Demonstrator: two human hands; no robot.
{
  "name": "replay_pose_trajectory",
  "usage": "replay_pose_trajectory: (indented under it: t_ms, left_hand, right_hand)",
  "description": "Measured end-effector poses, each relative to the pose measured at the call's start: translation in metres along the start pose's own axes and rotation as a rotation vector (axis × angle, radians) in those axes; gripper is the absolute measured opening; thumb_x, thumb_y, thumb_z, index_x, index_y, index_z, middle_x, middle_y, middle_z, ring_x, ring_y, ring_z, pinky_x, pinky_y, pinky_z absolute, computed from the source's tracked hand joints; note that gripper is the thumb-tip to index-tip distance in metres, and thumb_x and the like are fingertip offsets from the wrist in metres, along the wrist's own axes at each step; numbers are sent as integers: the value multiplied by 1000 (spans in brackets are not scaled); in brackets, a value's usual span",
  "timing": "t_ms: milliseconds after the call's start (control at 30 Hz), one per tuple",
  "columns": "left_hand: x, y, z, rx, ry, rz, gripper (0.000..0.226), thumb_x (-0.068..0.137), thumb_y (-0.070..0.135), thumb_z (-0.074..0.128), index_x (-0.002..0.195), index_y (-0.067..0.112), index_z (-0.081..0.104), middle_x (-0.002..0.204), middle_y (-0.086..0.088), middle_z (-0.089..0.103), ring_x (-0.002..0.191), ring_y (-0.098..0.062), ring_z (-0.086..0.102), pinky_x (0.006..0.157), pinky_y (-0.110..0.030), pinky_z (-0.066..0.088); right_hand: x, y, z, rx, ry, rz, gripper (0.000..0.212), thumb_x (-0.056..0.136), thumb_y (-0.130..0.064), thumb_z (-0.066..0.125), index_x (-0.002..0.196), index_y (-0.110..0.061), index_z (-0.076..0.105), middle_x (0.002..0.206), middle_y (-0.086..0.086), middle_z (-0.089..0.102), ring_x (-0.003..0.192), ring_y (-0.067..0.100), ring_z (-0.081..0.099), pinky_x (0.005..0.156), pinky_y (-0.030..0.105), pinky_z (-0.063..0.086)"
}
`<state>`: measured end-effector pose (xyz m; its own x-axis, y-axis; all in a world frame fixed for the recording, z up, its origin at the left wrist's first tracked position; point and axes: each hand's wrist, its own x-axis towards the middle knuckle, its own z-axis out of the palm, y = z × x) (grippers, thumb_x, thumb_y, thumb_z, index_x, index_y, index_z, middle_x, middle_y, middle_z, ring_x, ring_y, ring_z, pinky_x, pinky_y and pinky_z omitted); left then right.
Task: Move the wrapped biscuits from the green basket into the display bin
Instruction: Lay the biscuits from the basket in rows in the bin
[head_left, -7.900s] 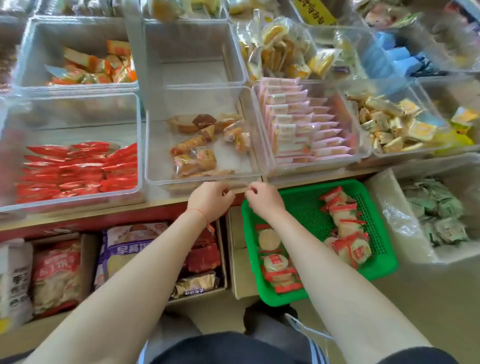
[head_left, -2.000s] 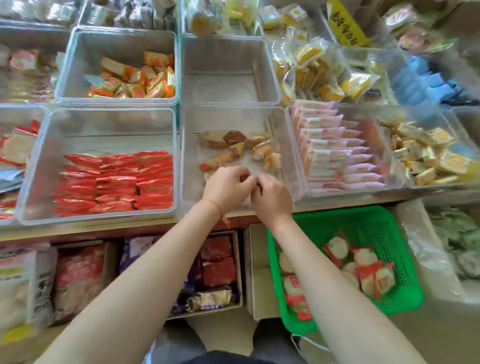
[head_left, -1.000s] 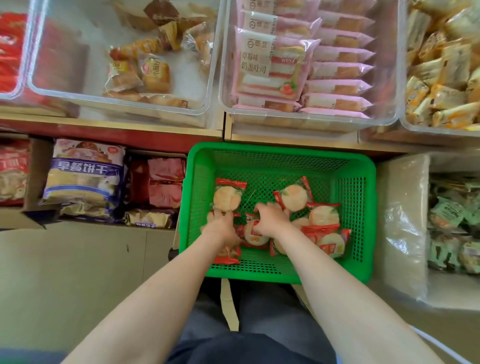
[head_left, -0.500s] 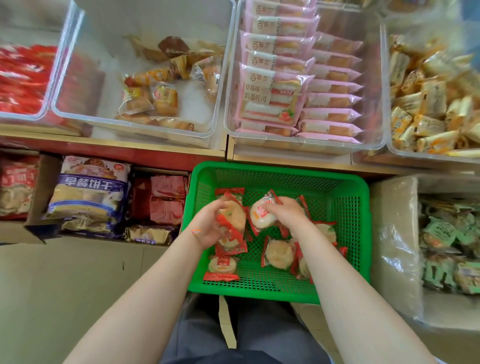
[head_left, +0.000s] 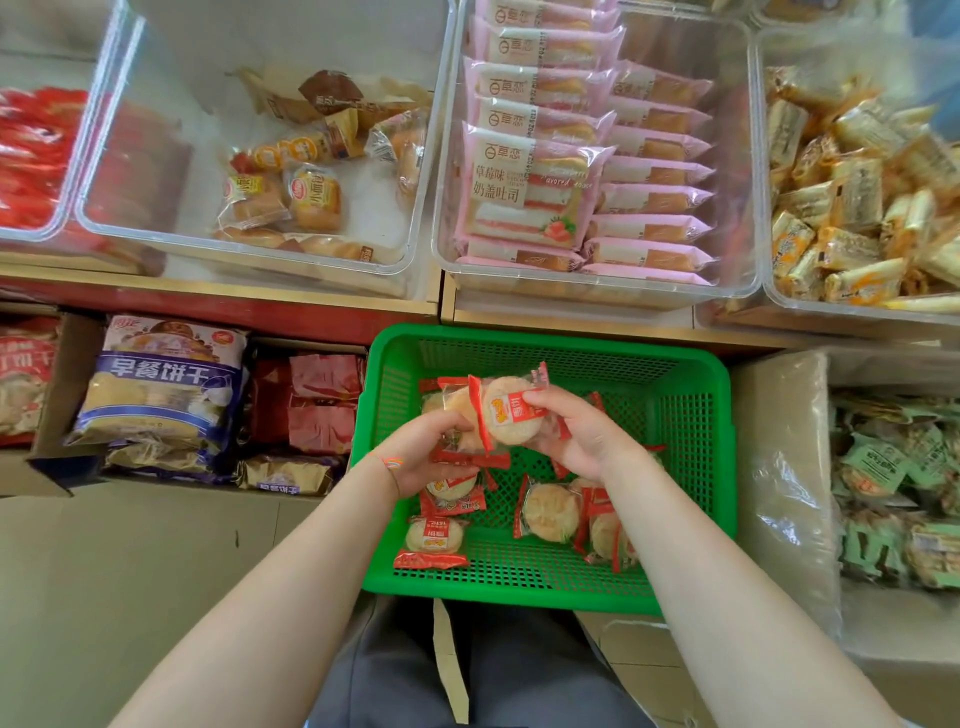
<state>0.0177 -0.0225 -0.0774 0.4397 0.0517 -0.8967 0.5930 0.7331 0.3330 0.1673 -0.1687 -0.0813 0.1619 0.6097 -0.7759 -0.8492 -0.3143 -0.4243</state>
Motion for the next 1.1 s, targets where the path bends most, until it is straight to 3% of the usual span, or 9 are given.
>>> replay_pose_trajectory:
  t_ms: [200,300,400,633,700,767,867,1000,1100]
  left_hand:
    - [17,-1,7,190,-22,35,28,96,20,51,122,14,62,111,-8,69,93,-22,66,73,-33,57]
    - [31,-4,6,297,278,165,32,88,31,61,116,15,63,103,-5,68,92,-21,64,81,-39,56]
    - [43,-8,-1,765,612,275,43,85,28,60,126,17,56,121,-10,58,110,-30,56,97,-40,47]
    - [47,-14,9,1101,618,228,49,88,24,53,136,25,48,131,-16,40,124,-38,40,101,-45,42]
    - [43,-12,13,1052,701,373,37,89,27,53,125,20,60,125,-14,46,120,-35,43,99,-43,42]
    - [35,-6,21,859,580,430,30,93,32,54,116,17,64,115,-7,54,109,-27,52,89,-35,45]
    - [19,-1,33,349,152,191,34,95,31,60,121,9,59,104,-6,64,92,-19,62,68,-29,54]
    - [4,3,27,141,78,160,32,92,16,64,124,9,59,103,-10,65,84,-17,62,65,-27,55]
    - [-20,20,20,97,4,160,26,91,8,62,116,11,60,107,-11,65,88,-19,63,72,-30,55]
  right_hand:
    - [6,1,-8,-42,12,51,44,90,-18,66,131,-5,58,126,21,64,114,35,62,102,53,47]
    - [13,5,-14,-31,137,40,36,94,-17,61,128,-4,60,115,18,70,99,27,69,88,45,57]
    - [18,9,-25,-5,208,31,30,94,-17,61,123,-7,61,107,16,72,92,25,71,79,42,60]
    - [23,15,-38,-69,250,38,33,93,-22,63,124,-10,62,109,12,73,99,26,69,87,43,57]
    - [21,15,-37,-56,249,38,36,93,-23,63,126,-9,61,111,13,73,104,28,68,95,47,53]
    - [17,12,-36,-33,229,41,34,94,-23,61,125,-9,62,114,15,71,107,30,66,99,47,51]
    - [5,2,-28,3,158,23,31,96,-24,57,122,-10,63,116,16,70,104,30,66,98,45,50]
    - [-13,-15,-20,22,142,-20,24,96,-21,56,115,-10,66,109,14,72,96,26,67,98,42,47]
    - [-30,-34,-9,38,152,-56,20,92,-25,60,108,-14,67,95,8,71,80,21,63,71,33,45]
